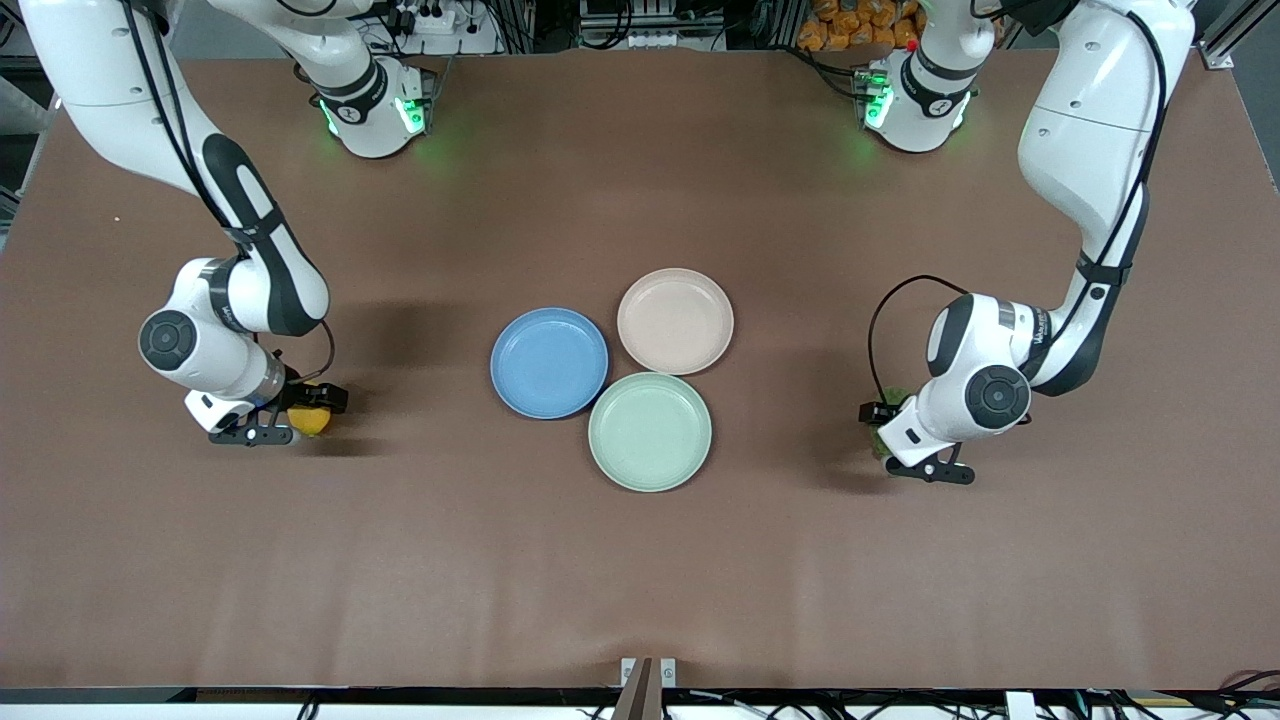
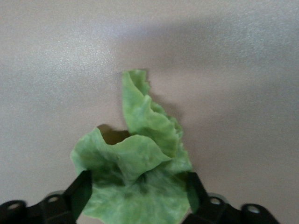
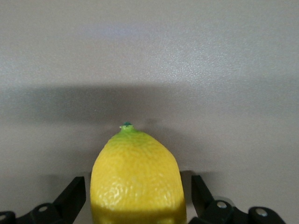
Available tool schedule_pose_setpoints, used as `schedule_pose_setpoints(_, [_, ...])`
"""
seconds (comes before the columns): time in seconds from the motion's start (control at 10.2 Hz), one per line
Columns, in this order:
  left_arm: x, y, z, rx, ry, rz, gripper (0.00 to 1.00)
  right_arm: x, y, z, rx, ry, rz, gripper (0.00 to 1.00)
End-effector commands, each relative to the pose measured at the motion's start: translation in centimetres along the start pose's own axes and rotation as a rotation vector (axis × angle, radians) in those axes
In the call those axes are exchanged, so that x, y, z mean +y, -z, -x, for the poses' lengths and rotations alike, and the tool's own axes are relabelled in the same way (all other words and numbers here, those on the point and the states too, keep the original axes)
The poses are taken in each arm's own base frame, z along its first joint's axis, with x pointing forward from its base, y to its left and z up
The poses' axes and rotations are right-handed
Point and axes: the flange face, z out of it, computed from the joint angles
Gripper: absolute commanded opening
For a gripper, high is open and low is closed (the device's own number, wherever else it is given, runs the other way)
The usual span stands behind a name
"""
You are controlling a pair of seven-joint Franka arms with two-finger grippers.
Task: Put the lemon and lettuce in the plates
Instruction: 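Close the left gripper on the lettuce while the right gripper grasps the lemon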
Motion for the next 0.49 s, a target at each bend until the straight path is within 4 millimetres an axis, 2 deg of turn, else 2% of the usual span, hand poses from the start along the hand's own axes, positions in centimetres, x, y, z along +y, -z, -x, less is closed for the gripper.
schedule_pose_setpoints(0.0, [-0.36, -0.08, -0.13, 0.013, 0.013, -0.019, 0.00, 0.33, -1.43, 0.82, 0.021, 0.000, 0.003, 1.00])
schedule_pose_setpoints(0.1, [-0.36, -0.08, -0.13, 0.013, 0.013, -0.019, 0.00, 0.33, -1.52, 0.84, 0.020, 0.000, 0.003, 1.00])
schedule_pose_setpoints(0.2, [-0.46, -0.10, -0.12, 0.011, 0.014, -0.019, 0.00, 0.33, -1.63, 0.89, 0.017, 0.000, 0.003, 0.91])
schedule_pose_setpoints(0.39, [-0.59, 0.31, -0.29, 0.021, 0.027, -0.019, 0.00, 0.33, -1.57, 0.90, 0.011, 0.000, 0.003, 0.60])
